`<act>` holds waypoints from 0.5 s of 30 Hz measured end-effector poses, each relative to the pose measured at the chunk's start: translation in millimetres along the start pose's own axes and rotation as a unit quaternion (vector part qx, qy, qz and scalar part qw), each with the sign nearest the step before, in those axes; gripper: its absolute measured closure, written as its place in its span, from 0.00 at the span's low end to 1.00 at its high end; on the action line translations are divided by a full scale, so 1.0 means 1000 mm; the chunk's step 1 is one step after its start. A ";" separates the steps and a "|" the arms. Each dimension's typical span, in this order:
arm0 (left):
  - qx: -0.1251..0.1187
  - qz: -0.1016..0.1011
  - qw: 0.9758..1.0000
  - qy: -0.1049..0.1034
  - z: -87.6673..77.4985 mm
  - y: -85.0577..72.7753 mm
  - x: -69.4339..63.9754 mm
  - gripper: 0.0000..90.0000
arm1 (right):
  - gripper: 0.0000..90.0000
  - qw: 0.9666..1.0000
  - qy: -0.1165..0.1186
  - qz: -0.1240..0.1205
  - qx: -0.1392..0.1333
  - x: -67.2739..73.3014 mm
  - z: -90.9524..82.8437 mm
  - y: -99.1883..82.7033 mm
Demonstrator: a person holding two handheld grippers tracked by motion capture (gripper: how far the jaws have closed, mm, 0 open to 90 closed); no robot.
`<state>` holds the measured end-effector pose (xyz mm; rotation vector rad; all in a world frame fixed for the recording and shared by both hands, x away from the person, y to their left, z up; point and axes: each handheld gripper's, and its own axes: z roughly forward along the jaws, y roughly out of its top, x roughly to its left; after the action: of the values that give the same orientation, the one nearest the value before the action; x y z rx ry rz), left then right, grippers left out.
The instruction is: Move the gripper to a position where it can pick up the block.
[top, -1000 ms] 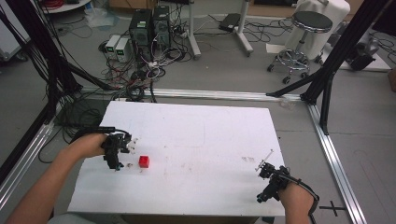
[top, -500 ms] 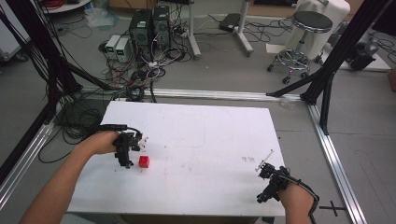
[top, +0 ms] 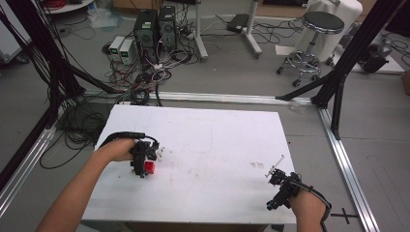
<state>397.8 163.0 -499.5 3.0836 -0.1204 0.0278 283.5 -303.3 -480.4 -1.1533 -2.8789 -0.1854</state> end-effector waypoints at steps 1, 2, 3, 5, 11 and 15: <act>0.000 0.000 1.000 -0.001 0.002 0.000 0.000 0.26 | 0.01 1.000 0.000 0.000 0.000 0.000 0.000 0.000; 0.003 0.001 1.000 -0.002 0.003 0.001 0.000 0.26 | 0.01 1.000 0.000 0.000 0.000 0.000 0.000 0.000; 0.005 0.000 1.000 -0.001 0.004 0.001 0.000 0.26 | 0.01 1.000 0.000 0.001 0.000 0.000 0.000 0.000; 0.005 0.000 1.000 -0.003 0.006 0.000 0.000 0.26 | 0.01 1.000 0.000 0.002 0.000 0.000 0.000 0.000; 0.005 -0.002 1.000 -0.003 0.006 0.000 0.000 0.26 | 0.01 1.000 0.000 0.001 0.001 0.001 0.001 0.002; 0.005 -0.004 1.000 -0.002 0.007 0.001 0.000 0.26 | 0.01 1.000 -0.001 0.001 0.002 0.001 0.001 0.001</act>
<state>397.6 161.8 -506.2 3.0942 -0.1098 0.0214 283.4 -301.2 -480.9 -1.1568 -2.8774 -0.1796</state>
